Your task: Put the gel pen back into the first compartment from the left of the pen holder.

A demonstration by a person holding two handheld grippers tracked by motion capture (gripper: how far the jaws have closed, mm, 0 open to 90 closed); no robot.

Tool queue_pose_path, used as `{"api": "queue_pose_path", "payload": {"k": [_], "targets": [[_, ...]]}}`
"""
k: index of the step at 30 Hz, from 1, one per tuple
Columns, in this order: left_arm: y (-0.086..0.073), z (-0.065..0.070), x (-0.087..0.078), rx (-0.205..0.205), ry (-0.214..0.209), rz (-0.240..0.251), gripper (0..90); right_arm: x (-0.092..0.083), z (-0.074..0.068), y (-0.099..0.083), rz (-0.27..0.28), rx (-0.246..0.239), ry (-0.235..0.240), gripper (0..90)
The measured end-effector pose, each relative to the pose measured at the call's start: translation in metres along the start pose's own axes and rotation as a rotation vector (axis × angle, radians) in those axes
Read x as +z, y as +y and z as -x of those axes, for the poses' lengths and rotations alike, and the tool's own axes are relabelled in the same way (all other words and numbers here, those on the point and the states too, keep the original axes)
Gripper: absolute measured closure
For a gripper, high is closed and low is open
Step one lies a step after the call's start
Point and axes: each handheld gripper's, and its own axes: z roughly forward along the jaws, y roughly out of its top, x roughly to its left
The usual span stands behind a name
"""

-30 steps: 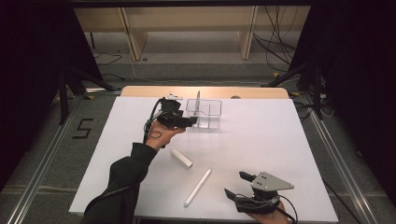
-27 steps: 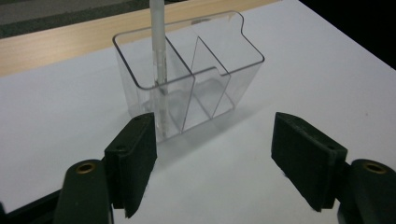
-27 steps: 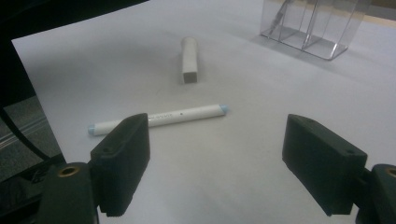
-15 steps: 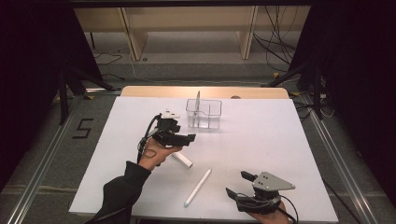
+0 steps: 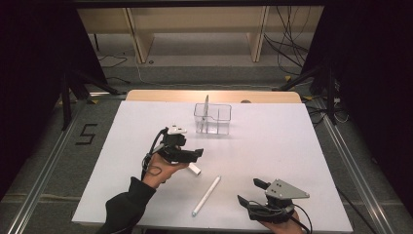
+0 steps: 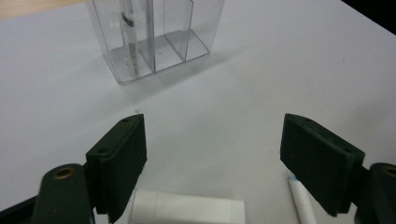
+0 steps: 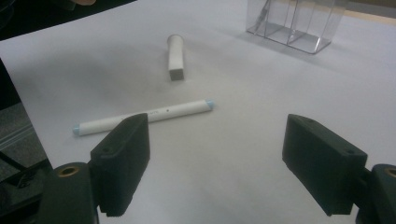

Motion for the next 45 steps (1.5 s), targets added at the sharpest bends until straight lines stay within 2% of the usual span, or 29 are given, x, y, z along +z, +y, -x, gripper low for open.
{"api": "queue_pose_path", "payload": {"k": [10, 21, 28, 31, 39, 45], "targets": [[-0.013, 0.012, -0.002, -0.002, -0.022, -0.018, 20.5, 0.000, 0.006, -0.003, 0.007, 0.021, -0.014, 24.1], [-0.023, 0.031, -0.006, 0.028, -0.047, -0.031, 19.7, -0.001, 0.008, -0.004, 0.009, 0.024, -0.021, 24.1], [-0.031, 0.035, -0.005, 0.029, -0.057, -0.045, 19.9, -0.001, 0.008, -0.004, 0.005, 0.026, -0.025, 24.2], [-0.036, 0.038, -0.001, 0.036, -0.062, -0.074, 19.5, 0.000, 0.007, -0.004, 0.005, 0.019, -0.028, 24.2], [-0.048, 0.045, 0.004, 0.041, -0.071, -0.112, 17.2, 0.000, 0.008, -0.004, 0.006, 0.022, -0.028, 24.2], [-0.051, 0.049, 0.002, 0.044, -0.066, -0.114, 16.1, -0.001, 0.008, -0.004, 0.004, 0.027, -0.031, 24.1]]}}
